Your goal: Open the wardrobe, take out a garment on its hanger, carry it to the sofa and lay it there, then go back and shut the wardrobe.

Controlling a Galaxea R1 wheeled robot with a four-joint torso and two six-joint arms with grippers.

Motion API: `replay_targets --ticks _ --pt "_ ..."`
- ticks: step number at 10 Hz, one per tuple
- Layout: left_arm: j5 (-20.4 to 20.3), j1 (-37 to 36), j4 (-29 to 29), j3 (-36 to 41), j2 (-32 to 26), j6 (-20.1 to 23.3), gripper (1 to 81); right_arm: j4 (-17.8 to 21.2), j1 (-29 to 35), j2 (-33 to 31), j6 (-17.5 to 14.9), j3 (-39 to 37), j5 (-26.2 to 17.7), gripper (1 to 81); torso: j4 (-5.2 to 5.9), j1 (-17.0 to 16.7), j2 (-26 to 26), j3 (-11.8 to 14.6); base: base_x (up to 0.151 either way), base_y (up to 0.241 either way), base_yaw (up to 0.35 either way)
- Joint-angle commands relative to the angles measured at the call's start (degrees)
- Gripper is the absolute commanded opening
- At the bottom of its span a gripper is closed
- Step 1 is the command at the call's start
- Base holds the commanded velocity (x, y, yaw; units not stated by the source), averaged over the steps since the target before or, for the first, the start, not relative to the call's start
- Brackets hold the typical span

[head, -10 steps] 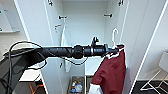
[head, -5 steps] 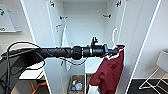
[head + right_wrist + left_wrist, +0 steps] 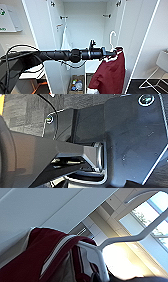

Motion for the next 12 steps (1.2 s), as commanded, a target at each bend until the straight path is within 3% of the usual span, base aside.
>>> replay_targets --ticks 1,5,12 --pt "-6.4 -8.6 3.0 4.1 -3.2 1.2 1.0 0.1 1.7 0.4 -0.1 0.5 -2.3 81.1 0.00 0.0 0.0 0.0 0.000 0.000 0.000" --pt "-5.6 -1.8 9.7 6.4 -8.0 1.2 1.0 0.2 2.0 0.6 -0.1 0.5 -2.3 81.1 0.00 0.0 0.0 0.0 0.000 0.000 0.000" --pt "-4.5 1.1 9.8 6.6 -11.8 1.2 1.0 0.2 2.1 0.7 -0.1 0.8 -2.3 81.1 0.00 0.0 0.0 0.0 0.000 0.000 0.000"
